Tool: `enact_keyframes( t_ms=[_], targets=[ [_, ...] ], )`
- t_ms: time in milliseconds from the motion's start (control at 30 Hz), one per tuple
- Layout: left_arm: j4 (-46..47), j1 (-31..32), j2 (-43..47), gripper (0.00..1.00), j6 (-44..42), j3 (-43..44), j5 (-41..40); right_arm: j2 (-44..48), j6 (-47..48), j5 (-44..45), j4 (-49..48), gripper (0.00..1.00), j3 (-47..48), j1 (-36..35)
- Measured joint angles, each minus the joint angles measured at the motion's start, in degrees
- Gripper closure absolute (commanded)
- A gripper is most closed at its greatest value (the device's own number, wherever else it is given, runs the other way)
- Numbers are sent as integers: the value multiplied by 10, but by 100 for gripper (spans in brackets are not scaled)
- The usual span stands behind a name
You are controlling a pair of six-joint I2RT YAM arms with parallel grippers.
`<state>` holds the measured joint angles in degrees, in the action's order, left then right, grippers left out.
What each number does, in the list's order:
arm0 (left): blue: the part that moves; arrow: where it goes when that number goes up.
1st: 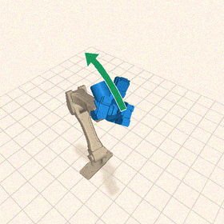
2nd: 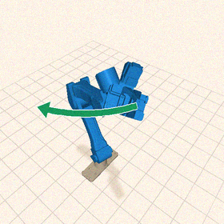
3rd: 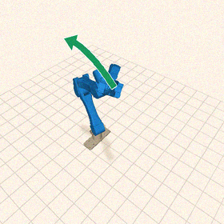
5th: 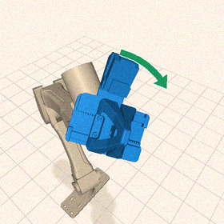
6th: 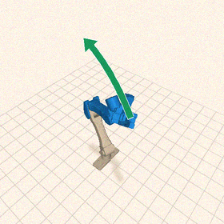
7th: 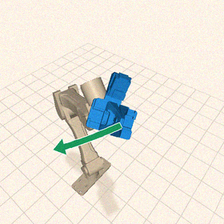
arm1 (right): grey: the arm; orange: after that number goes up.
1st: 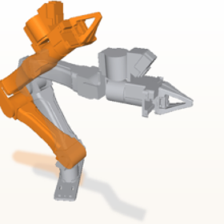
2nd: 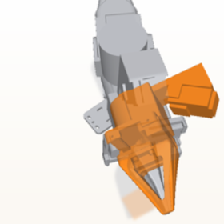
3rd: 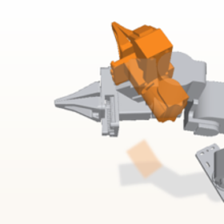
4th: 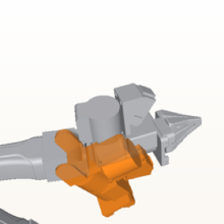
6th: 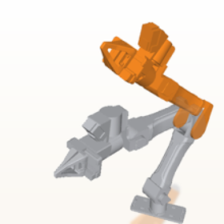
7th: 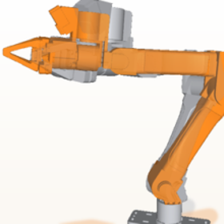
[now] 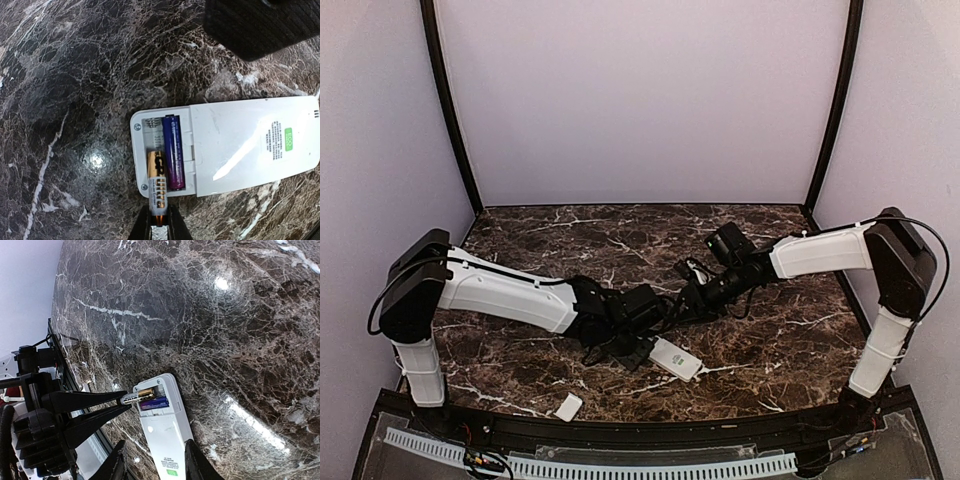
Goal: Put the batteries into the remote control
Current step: Place the battery in the battery compartment.
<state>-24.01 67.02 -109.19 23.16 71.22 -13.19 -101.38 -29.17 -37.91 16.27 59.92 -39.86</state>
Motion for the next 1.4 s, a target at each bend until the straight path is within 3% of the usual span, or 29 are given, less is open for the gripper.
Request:
enact_keyframes(
  t_ms=[1133,1333,1400],
  targets=[
    [17,-12,-23,85,-41,20,14,0,0,0,0,63,-2,0],
    [20,-13,-23,77,-62,20,16,0,0,0,0,63,-2,0],
    [20,-13,-23,71,-67,20,17,0,0,0,0,63,-2,0]
  ],
)
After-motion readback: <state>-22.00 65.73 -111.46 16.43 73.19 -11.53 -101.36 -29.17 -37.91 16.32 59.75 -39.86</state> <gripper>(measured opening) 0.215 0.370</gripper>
